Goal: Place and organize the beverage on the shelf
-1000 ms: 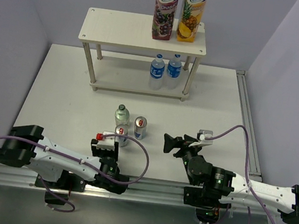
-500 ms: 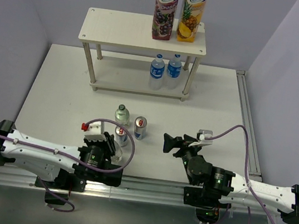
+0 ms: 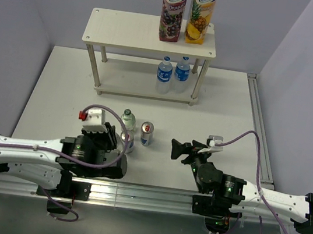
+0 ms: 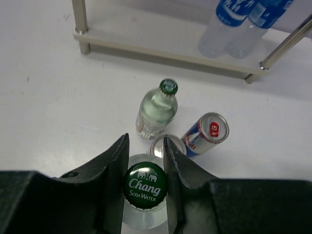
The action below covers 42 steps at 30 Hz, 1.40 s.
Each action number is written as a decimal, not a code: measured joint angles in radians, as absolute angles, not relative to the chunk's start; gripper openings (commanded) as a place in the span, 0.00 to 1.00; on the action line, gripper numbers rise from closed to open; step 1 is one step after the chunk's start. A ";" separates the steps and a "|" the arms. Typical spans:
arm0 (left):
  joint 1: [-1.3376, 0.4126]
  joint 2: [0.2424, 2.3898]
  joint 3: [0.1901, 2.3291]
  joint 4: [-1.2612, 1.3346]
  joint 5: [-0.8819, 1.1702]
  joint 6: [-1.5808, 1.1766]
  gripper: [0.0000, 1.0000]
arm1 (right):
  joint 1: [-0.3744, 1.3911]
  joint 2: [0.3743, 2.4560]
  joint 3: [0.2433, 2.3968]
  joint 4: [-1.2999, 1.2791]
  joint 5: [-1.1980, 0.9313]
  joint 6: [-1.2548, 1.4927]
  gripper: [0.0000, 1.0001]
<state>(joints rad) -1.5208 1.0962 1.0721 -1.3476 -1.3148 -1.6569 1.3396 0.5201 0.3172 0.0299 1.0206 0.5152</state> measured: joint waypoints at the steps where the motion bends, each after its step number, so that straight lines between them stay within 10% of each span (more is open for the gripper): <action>1: -1.514 1.082 1.099 -1.338 -1.326 -1.602 0.00 | 1.340 0.520 0.317 0.031 1.021 0.515 1.00; 15: -1.285 0.892 1.076 -0.386 -1.196 -0.319 0.00 | 1.340 0.505 0.302 0.037 1.024 0.515 1.00; 42: -0.530 1.615 2.269 -0.498 -0.622 0.016 0.00 | 1.340 0.556 0.300 0.061 1.019 0.492 1.00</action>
<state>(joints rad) -0.5304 1.6154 2.2692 -0.4976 -0.6224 0.0158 1.3396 0.5564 0.3004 0.0612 1.0195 0.4919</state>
